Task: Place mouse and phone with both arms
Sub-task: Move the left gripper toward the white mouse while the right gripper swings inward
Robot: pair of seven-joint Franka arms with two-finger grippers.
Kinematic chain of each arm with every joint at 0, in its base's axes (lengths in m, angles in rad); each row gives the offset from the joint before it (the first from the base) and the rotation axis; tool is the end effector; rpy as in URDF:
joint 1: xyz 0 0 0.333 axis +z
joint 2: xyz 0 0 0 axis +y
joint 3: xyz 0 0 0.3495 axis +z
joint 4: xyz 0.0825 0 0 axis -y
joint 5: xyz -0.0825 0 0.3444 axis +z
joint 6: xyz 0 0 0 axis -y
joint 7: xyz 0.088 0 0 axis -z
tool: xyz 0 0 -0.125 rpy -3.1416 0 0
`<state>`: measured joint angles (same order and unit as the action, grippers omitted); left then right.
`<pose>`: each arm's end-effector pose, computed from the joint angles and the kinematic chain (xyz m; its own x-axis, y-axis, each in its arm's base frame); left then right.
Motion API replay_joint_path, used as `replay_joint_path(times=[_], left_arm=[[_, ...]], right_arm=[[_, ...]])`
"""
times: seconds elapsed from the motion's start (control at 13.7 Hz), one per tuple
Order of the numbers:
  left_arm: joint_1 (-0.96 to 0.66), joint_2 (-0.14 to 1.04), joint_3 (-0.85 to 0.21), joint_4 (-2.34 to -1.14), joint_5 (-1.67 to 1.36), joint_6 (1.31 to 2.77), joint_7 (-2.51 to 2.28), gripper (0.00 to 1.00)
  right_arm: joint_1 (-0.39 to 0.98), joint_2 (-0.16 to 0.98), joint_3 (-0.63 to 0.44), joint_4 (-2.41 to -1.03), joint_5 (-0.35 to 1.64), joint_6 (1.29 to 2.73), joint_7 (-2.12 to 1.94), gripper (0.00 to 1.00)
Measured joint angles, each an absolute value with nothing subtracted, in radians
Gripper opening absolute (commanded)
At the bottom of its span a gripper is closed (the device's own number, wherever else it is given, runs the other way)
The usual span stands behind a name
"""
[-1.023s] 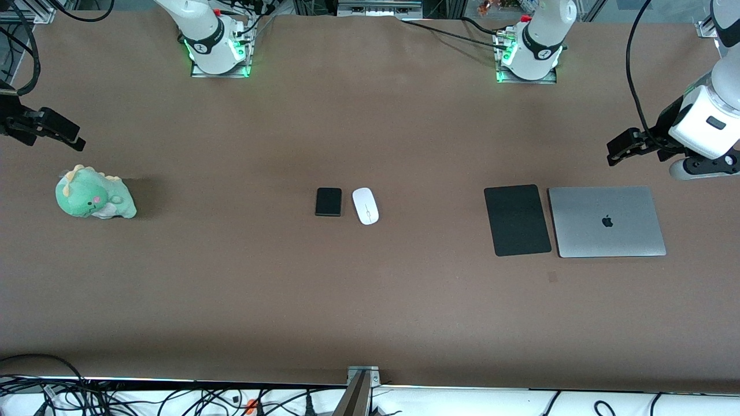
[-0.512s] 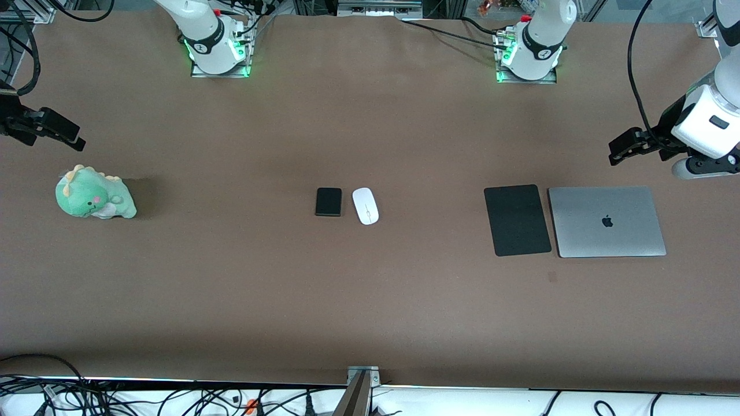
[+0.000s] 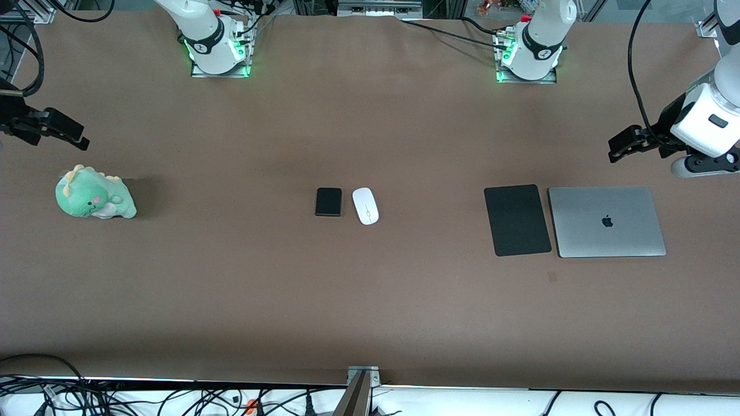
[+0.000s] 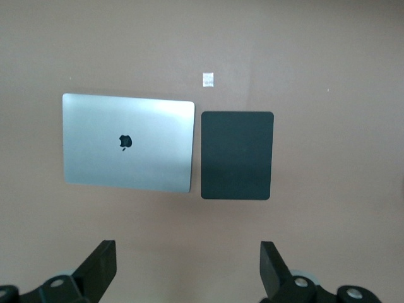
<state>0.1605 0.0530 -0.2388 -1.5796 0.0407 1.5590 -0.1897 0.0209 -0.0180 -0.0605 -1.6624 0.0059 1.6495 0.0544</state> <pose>0.5270 -0.0326 0.6084 0.9916 0.1112 -0.0654 0.1086 -0.9932 -0.0412 0.5140 -0.0200 0.6163 0.9955 -0.0943 0.0047 -0.0943 -0.9955 -0.0072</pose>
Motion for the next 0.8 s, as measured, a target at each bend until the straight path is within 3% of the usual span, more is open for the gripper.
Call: replay_joint_path(times=[0.8], left_arm=[[0.033, 0.168, -0.262, -1.588, -0.025, 1.575, -0.315, 1.00]], right_arm=[[0.119, 0.154, -0.038, -1.678, 0.006, 1.668, 0.098, 1.00]])
